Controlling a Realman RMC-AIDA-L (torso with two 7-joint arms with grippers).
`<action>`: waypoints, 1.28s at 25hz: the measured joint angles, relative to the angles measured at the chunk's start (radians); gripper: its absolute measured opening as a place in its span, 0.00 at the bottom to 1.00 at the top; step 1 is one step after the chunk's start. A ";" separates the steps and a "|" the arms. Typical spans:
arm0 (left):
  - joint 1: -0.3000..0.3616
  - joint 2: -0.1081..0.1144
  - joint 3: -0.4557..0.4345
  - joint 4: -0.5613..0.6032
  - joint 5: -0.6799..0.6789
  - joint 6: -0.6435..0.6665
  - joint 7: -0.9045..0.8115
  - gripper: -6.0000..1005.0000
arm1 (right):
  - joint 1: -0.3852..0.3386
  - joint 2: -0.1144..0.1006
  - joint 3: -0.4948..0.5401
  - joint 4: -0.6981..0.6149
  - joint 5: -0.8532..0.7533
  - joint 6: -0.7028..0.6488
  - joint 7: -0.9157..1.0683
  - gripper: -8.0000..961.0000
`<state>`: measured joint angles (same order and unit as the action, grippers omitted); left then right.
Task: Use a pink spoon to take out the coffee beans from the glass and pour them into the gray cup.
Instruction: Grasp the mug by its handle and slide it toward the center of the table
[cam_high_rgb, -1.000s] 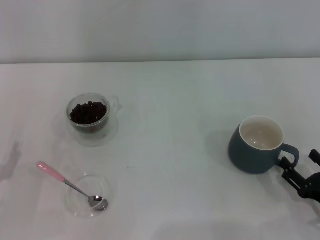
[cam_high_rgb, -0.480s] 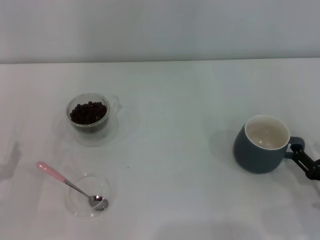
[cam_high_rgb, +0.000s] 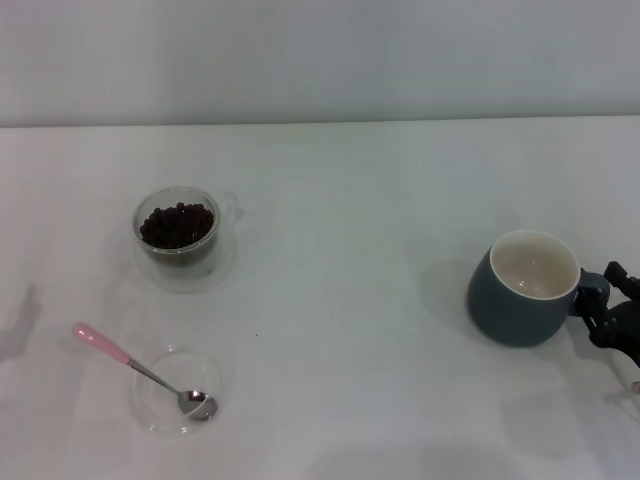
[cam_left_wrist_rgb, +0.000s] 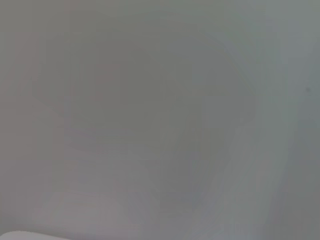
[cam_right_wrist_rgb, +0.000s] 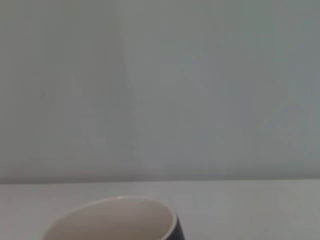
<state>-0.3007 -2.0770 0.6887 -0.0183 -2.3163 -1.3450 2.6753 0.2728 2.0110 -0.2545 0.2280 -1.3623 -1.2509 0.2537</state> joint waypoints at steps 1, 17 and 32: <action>0.000 0.000 0.000 0.000 0.000 0.001 0.000 0.86 | 0.001 0.000 0.000 0.000 -0.001 -0.002 0.000 0.56; -0.001 0.000 -0.002 0.002 0.000 -0.001 0.000 0.86 | 0.057 0.002 -0.010 0.036 -0.123 -0.012 0.001 0.20; -0.016 -0.002 0.003 0.002 0.005 -0.004 -0.002 0.86 | 0.190 0.017 -0.011 0.119 -0.269 0.069 -0.009 0.19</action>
<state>-0.3168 -2.0785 0.6918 -0.0168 -2.3112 -1.3493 2.6737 0.4633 2.0279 -0.2659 0.3473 -1.6316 -1.1818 0.2451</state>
